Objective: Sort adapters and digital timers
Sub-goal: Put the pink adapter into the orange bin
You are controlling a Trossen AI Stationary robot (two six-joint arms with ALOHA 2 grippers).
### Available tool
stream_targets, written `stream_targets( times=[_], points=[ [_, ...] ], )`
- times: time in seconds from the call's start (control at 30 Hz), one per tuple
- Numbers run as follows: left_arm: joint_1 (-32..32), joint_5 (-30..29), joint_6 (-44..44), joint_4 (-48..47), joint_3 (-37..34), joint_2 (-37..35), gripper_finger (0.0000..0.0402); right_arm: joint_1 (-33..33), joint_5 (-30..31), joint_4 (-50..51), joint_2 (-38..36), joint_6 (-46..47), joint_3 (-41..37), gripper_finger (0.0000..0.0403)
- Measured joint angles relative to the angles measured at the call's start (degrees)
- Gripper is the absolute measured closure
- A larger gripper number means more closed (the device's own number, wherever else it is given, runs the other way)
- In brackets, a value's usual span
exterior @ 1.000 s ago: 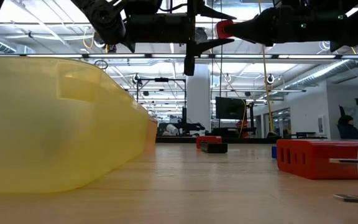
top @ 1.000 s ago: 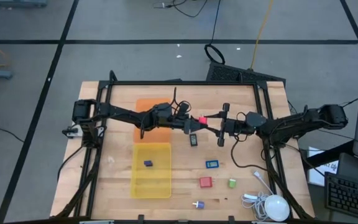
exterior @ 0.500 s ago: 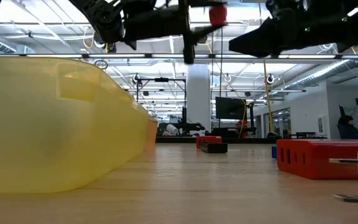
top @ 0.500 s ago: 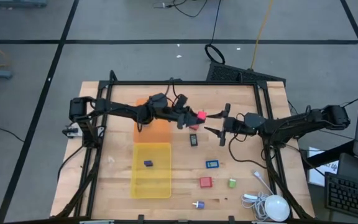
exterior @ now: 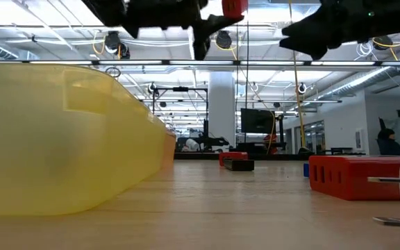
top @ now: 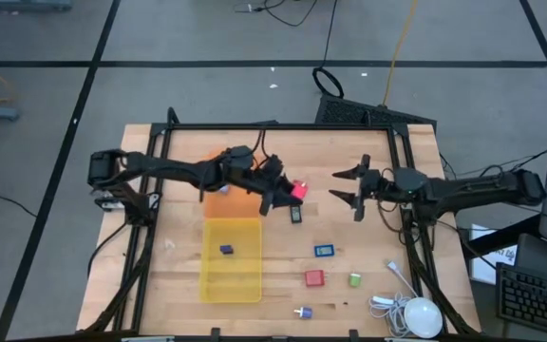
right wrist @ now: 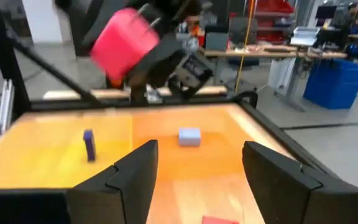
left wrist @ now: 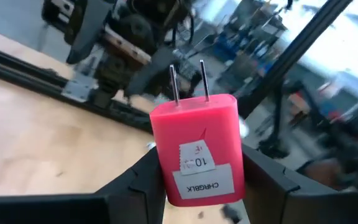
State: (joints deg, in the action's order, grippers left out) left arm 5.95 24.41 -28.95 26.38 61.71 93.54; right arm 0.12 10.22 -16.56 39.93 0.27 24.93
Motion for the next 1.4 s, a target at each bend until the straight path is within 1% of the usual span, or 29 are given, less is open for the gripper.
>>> stream_targets(
  times=[0.07,0.13,0.27,0.33,0.43,0.47,0.53,0.63,0.7,0.77,0.87,1.03,1.17,1.33,1.4],
  points=[
    [-1.9,-5.0,3.2,-3.8,0.0,-1.6,0.0242,0.0,0.0,3.2,-1.9,0.6,0.0,0.0182],
    [-3.8,-9.3,6.0,-9.5,-0.1,-3.5,0.0242,0.0,0.0,4.3,-2.7,0.7,-0.1,0.0184],
    [-7.5,-20.1,10.7,-15.8,-0.9,-7.5,0.0243,0.0,0.0,5.7,-3.7,0.7,-0.1,0.0187],
    [-8.8,-24.2,12.5,-15.5,-2.1,-9.4,0.0243,0.0,0.0,6.5,-3.9,0.7,-0.1,0.0188],
    [-9.7,-28.1,13.7,-15.5,-6.8,-13.5,0.0243,0.0,0.0,6.3,-3.8,0.9,-0.1,0.0188],
    [-9.9,-29.5,13.7,-13.7,-8.6,-14.8,0.0243,0.0,0.0,6.7,-3.9,1.0,-0.1,0.0188],
    [-10.2,-32.8,13.4,-13.1,-13.3,-18.6,0.0243,0.0,0.1,6.6,-3.7,1.0,-0.1,0.0188],
    [-10.2,-36.8,13.8,-7.7,-20.4,-22.9,0.0243,0.0,0.1,6.6,-3.6,0.8,-0.1,0.0188],
    [-10.2,-38.2,14.7,-4.7,-25.6,-25.8,0.0243,0.0,0.2,6.4,-3.4,0.7,-0.1,0.0188],
    [-9.7,-38.1,15.4,0.8,-30.3,-28.1,0.0243,0.0,0.2,6.5,-3.2,0.7,-0.1,0.0188],
    [-8.6,-38.1,14.4,5.3,-36.9,-31.5,0.0243,0.0,0.1,6.1,-2.8,0.8,-0.1,0.0189],
    [-5.6,-38.6,9.8,6.8,-44.3,-35.4,0.0242,0.0,0.2,4.8,-2.0,0.6,-0.1,0.019],
    [-4.2,-38.6,7.5,7.0,-47.5,-36.5,0.0228,-0.1,0.2,4.6,-1.8,0.4,-0.1,0.0191],
    [-3.2,-38.4,6.3,6.3,-48.2,-35.8,0.0245,-0.1,0.2,4.4,-1.7,0.0,-0.1,0.0191],
    [-3.1,-38.4,6.2,5.3,-48.2,-35.2,0.0245,-0.1,0.2,4.4,-1.7,-0.4,-0.1,0.0191]
  ],
)
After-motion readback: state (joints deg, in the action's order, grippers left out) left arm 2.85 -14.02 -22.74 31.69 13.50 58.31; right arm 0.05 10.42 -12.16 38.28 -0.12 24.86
